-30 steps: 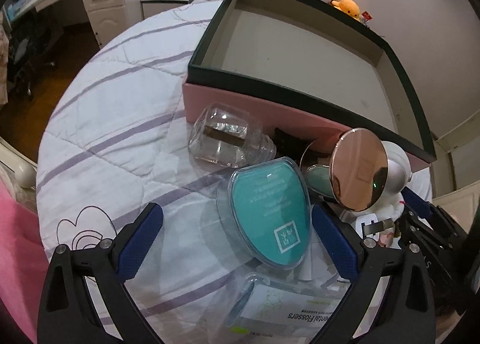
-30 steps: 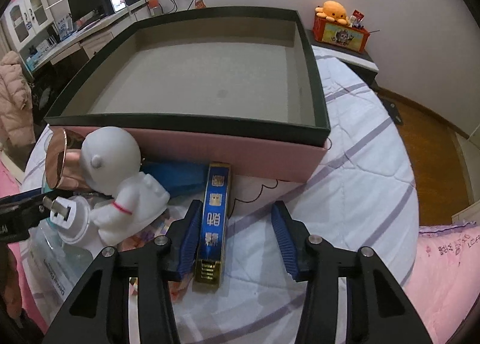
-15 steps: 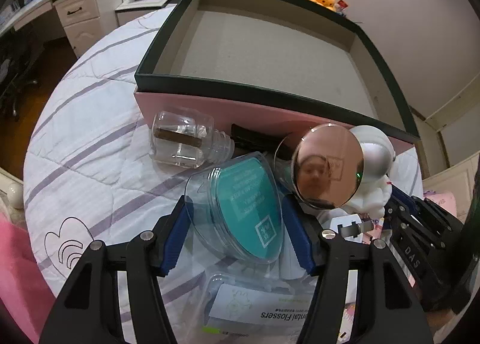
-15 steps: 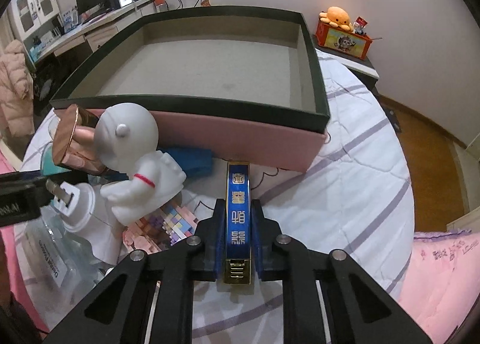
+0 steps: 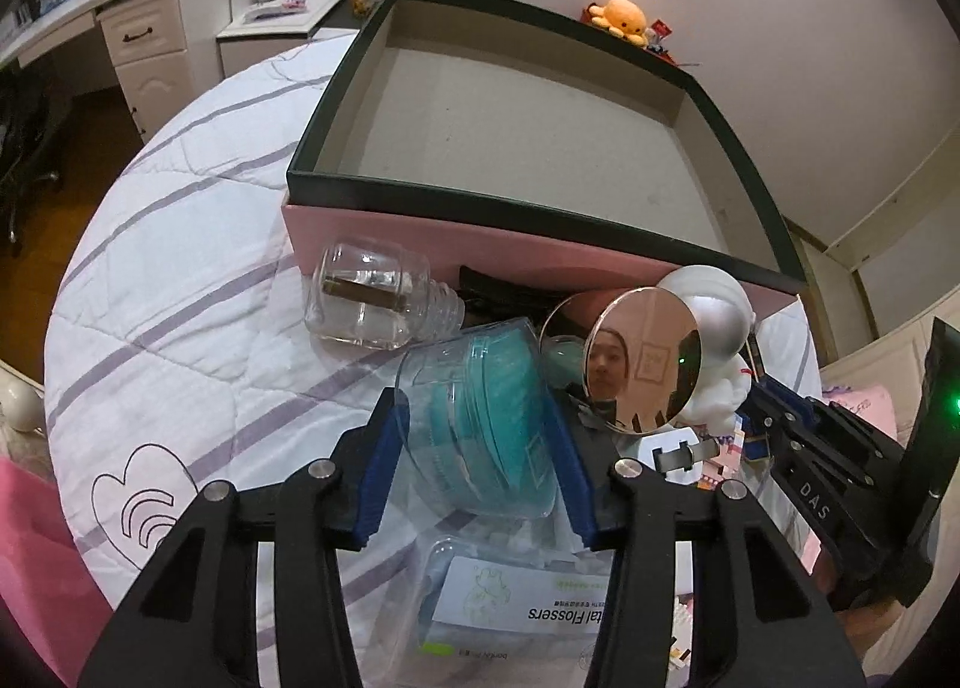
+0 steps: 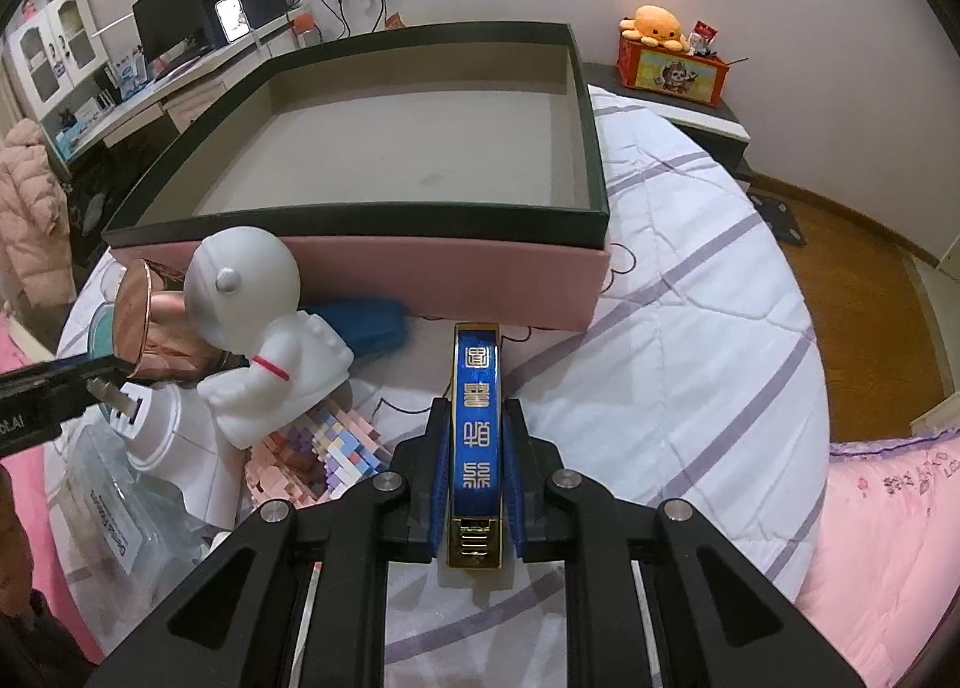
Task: Organize rigid objects
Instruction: 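Close the left gripper on the clear teal case while the right gripper grips the blue package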
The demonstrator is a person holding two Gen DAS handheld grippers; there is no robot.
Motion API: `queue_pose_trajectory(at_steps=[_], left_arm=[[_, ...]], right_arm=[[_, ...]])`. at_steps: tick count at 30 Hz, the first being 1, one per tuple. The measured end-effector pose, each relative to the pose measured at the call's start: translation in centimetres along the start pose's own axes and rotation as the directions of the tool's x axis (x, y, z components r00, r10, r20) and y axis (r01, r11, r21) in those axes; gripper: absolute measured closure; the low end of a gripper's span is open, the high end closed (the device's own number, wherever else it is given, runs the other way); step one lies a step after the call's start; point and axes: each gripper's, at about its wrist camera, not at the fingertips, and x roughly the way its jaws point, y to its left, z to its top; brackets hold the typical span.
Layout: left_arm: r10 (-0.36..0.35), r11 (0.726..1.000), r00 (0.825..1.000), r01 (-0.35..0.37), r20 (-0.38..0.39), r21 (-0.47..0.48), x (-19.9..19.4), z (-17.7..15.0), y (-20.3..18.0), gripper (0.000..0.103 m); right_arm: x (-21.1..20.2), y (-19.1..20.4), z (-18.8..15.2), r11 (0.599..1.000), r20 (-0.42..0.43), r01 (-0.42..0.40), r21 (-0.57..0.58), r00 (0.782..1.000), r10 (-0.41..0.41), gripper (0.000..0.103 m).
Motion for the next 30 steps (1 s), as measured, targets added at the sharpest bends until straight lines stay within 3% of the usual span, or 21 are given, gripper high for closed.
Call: queue_pose_trajectory(at_steps=[7, 10, 11, 14, 16, 18, 20, 30], left_arm=[[-0.014, 1.0, 1.0, 0.014, 0.021, 0.012, -1.0, -0.7, 0.2, 0.061], [-0.007, 0.997, 1.0, 0.005, 0.029, 0.08, -0.8, -0.8, -0.3, 0.061], [-0.014, 0.999, 0.999, 0.013, 0.032, 0.051, -0.7, -0.7, 0.1, 0.06], [-0.111, 0.994, 0.992, 0.11, -0.055, -0.023, 1.2, -0.2, 0.8, 0.06], [-0.086, 0.996, 0.996, 0.085, -0.04, -0.012, 1.7, -0.4, 0.5, 0.058], [-0.043, 0.999, 0.998, 0.043, -0.036, 0.022, 1.8, -0.4, -0.4, 0.065], [-0.018, 0.999, 0.999, 0.019, -0.032, 0.032, 1.7, -0.4, -0.9, 0.065], [0.053, 0.996, 0.999, -0.052, -0.006, 0.072, 0.4, -0.8, -1.8, 0.066]], right_arm=[[-1.0, 0.1, -0.6, 1.0, 0.016, 0.01, 0.013, 1.0, -0.01, 0.088], [-1.5, 0.2, -0.8, 1.0, 0.029, 0.01, 0.015, 1.0, -0.011, 0.088], [-1.6, 0.3, -0.9, 1.0, 0.031, 0.009, 0.014, 0.999, -0.009, 0.088], [-1.2, 0.3, -1.0, 1.0, 0.023, 0.011, 0.016, 1.0, -0.012, 0.088], [-1.0, 0.2, -1.3, 1.0, 0.011, 0.001, 0.024, 1.0, -0.001, 0.088], [-1.0, 0.1, -1.4, 0.999, 0.006, -0.005, 0.032, 1.0, 0.005, 0.088], [-0.9, -0.1, -1.3, 0.999, 0.004, -0.007, 0.04, 1.0, 0.007, 0.088], [-2.0, 0.0, -1.2, 0.999, 0.034, 0.014, 0.035, 0.999, -0.015, 0.088]])
